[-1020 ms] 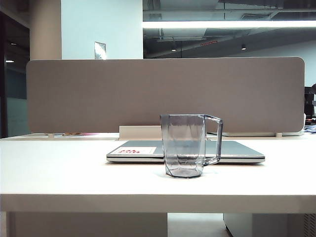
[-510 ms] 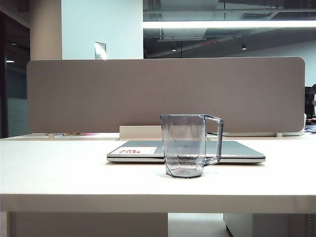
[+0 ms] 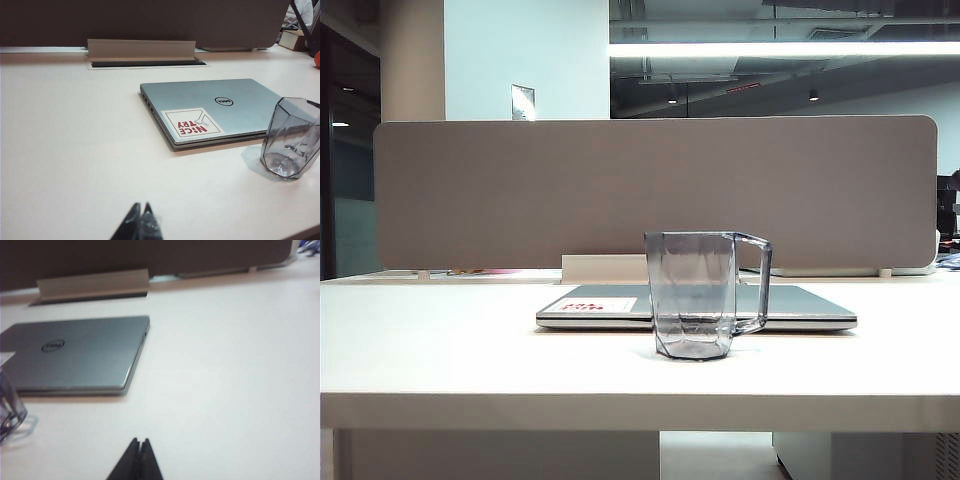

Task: Pick up the water cup and place it on the side of the laptop close to you.

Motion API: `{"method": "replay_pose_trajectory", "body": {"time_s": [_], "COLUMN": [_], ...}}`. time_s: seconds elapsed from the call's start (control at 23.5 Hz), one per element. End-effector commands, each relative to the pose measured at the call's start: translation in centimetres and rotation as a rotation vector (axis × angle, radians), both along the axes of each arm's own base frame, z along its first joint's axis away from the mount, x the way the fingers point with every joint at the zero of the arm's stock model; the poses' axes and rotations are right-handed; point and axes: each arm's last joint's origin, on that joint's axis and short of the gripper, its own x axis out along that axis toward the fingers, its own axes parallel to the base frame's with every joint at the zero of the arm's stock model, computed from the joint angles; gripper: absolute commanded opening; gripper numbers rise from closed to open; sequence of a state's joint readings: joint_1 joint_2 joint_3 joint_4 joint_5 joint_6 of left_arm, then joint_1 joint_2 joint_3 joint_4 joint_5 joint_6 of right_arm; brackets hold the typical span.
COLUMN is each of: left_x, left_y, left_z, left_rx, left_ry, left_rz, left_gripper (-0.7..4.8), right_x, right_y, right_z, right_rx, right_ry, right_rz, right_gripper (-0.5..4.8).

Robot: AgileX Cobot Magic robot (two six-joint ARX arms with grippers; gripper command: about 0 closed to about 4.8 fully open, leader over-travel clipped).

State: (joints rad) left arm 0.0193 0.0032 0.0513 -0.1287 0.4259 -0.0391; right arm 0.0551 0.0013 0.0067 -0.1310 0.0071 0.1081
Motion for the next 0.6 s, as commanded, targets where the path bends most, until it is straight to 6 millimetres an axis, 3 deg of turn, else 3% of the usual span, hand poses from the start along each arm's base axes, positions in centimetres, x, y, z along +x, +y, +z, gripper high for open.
{"method": "replay_pose_trajectory", "body": {"time_s": [0.04,0.6], "left_x": [0.00,0.04], "left_y": [0.00,0.10], "left_z": [0.15,0.14], "left_rx": [-0.001,0.043], "left_ry": [-0.010,-0.028], "left_rz": [-0.001,0.033], "left_gripper": [-0.03,-0.03], "right_x": [0.00,0.00], "right_y": [0.03,0.03], "right_z": [-0.35,-0.35], "right_rx": [-0.001,-0.001], "right_ry": [0.020,0.020], "right_rz": [0.010,0.010], "right_gripper": [-0.05,-0.05]}}
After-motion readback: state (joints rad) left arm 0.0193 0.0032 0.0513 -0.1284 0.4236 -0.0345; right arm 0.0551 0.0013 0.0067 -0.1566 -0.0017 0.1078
